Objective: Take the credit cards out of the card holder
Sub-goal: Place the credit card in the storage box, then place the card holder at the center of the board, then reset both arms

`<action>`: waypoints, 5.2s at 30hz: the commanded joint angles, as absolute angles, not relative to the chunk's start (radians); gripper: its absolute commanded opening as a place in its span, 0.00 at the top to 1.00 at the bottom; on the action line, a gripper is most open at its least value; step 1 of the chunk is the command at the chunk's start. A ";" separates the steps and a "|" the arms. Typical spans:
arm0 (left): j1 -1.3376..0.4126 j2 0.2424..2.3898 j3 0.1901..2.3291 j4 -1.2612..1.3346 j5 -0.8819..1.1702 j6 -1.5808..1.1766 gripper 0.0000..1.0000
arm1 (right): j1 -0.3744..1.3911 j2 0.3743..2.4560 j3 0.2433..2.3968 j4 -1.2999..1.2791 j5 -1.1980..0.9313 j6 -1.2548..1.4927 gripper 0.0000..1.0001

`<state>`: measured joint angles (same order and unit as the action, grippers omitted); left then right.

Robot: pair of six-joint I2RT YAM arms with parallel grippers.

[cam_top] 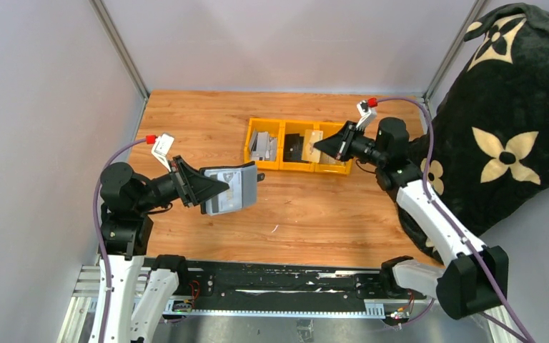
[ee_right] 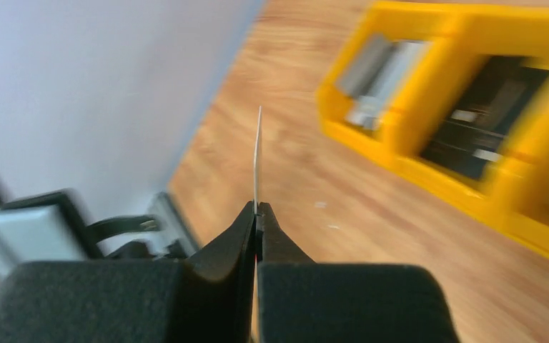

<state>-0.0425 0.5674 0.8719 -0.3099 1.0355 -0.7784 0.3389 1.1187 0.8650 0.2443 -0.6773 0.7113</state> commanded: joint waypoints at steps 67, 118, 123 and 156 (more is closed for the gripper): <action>-0.041 0.627 0.986 -0.745 1.232 -0.104 0.75 | 0.899 1.520 1.333 0.005 -1.199 0.174 0.32; -0.283 1.269 0.919 -0.752 0.615 0.448 0.63 | 0.893 1.855 0.818 0.888 -0.353 0.826 0.98; -0.310 1.327 0.877 -0.669 0.535 0.448 0.65 | 0.893 1.866 0.803 0.836 -0.303 0.804 0.72; -0.289 1.215 0.990 -0.589 0.306 0.315 0.00 | 0.520 0.941 0.707 -0.111 0.398 0.332 0.13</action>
